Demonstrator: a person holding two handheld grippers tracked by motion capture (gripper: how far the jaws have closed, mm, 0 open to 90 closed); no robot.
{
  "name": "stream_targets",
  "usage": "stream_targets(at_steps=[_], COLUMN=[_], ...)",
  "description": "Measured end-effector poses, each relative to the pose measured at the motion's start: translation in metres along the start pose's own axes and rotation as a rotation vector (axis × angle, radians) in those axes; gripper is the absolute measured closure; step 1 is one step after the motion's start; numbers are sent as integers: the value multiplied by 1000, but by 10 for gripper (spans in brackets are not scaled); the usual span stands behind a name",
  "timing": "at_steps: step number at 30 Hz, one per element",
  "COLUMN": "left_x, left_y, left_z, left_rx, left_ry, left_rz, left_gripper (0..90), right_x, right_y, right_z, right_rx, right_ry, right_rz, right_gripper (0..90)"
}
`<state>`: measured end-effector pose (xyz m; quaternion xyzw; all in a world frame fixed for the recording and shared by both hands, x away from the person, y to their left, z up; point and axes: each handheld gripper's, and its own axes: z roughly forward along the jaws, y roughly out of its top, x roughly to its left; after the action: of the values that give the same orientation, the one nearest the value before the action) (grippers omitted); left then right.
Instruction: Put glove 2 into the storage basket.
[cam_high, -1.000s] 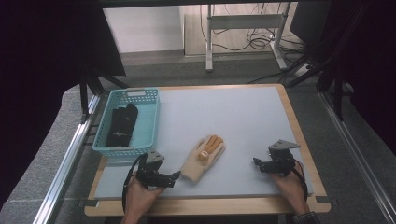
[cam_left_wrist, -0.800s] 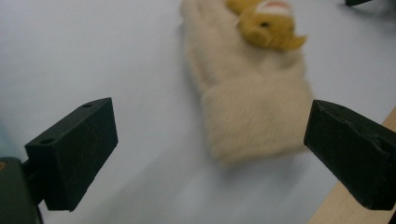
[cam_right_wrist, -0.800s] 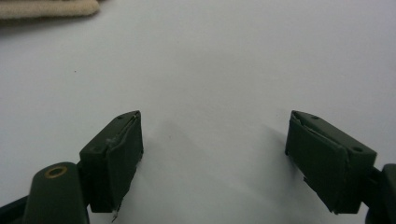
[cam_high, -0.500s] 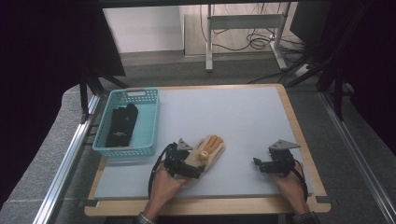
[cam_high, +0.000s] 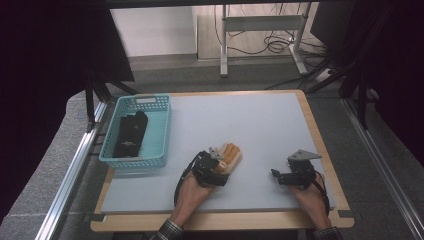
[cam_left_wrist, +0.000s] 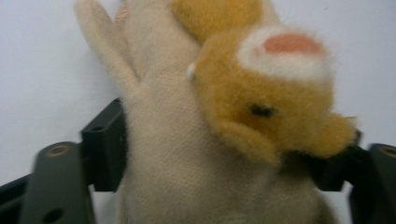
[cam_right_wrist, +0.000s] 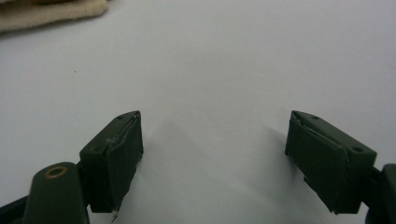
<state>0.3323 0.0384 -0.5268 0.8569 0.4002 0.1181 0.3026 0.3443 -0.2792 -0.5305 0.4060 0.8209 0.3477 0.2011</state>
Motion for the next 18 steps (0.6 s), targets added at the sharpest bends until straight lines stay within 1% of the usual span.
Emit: stream_targets(at_steps=[2,6,10,11,12,15,17,18], left_x=[-1,1,8,10,14,19,24,26], left_y=[1,1,1,0,0,0,1,2], left_z=[-1,-3,-5,-6,-8,-14,-18,-21], left_rx=[2,1,-3,-9,-8,-11,-19,-28], left_ry=[-2,-26,-69,-81,-88,-67,-62,-61], left_rz=[3,-2,-18,-34,-41,-41,-47,-47], left_gripper=[381,511,572,579,585,598,611,637], right_x=[0,0,0,0,0,0,0,0], right_y=[0,0,0,0,0,0,0,0], right_z=[0,0,0,0,0,0,0,0], right_rx=[0,0,0,0,0,0,1,1], right_ry=[-1,-1,-1,-1,-1,0,0,0], right_rz=[-1,-2,-3,-4,-3,-3,-2,-3], right_gripper=[184,184,184,184,184,184,184,184])
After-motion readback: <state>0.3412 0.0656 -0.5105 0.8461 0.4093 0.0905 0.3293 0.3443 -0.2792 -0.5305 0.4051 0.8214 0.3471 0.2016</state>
